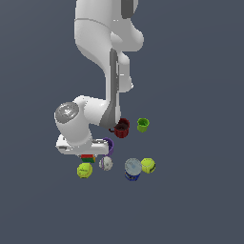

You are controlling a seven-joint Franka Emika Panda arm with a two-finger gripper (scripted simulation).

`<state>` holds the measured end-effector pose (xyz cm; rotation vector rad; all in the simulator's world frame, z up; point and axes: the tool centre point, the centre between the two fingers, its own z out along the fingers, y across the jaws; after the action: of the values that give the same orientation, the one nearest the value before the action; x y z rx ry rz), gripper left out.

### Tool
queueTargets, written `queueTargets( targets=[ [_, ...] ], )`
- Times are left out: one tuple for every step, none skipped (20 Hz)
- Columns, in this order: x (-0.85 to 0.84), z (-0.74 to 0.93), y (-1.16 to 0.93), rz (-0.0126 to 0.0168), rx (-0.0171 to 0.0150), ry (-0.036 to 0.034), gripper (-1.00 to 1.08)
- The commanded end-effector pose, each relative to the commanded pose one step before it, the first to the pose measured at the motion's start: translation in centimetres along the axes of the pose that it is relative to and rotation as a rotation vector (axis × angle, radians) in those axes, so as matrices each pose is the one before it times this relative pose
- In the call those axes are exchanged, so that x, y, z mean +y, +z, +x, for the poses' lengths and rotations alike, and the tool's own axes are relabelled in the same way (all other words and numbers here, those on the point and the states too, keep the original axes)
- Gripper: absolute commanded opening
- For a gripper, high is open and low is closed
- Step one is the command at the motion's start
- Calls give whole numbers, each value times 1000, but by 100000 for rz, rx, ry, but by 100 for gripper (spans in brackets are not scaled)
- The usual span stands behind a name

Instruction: Pick up a designated object from a clutter of objects.

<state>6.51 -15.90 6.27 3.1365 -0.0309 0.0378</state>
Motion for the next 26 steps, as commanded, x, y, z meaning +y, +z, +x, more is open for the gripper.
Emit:
queueTargets(
  targets=[
    [-104,-30,-1252,-35,212,-6,-100],
    [-64,-71,-602,0,0,0,-100],
    [-67,-75,-621,18,-67,4,-100],
    [-74,-82,-686,17,-67,4,-100],
    [-84,-94,-796,0,0,0,-100],
    [-86,-94,-799,22,-95,5,-100],
    [-93,-102,-878,14,-67,3,-100],
    [-98,-108,-934,13,-68,3,-100],
    [-103,-113,-988,11,-68,3,-100],
    [-106,-115,-1021,14,-96,4,-100],
    [-112,-123,-1086,8,-68,3,-100],
    [-116,-127,-1131,7,-69,3,-100],
    [-118,-126,-1158,9,-97,4,-100],
    [-122,-131,-1207,6,-84,3,-100],
    [-123,-129,-1218,6,-97,4,-100],
    [-123,-129,-1225,5,-84,3,-100],
    [-121,-124,-1212,5,-97,3,-100],
    [-120,-126,-1210,4,-69,1,-100],
    [-117,-115,-1173,6,-97,2,-100],
    [-116,-117,-1172,5,-69,0,-100],
    [-113,-106,-1139,8,-97,0,-100],
    [-112,-105,-1132,8,-84,-1,-100],
    [-111,-104,-1127,8,-69,-2,-100],
    [-110,-100,-1115,9,-68,-3,-100],
    [-109,-87,-1086,15,-96,-5,-100],
    [-108,-91,-1092,12,-68,-5,-100]
  ],
)
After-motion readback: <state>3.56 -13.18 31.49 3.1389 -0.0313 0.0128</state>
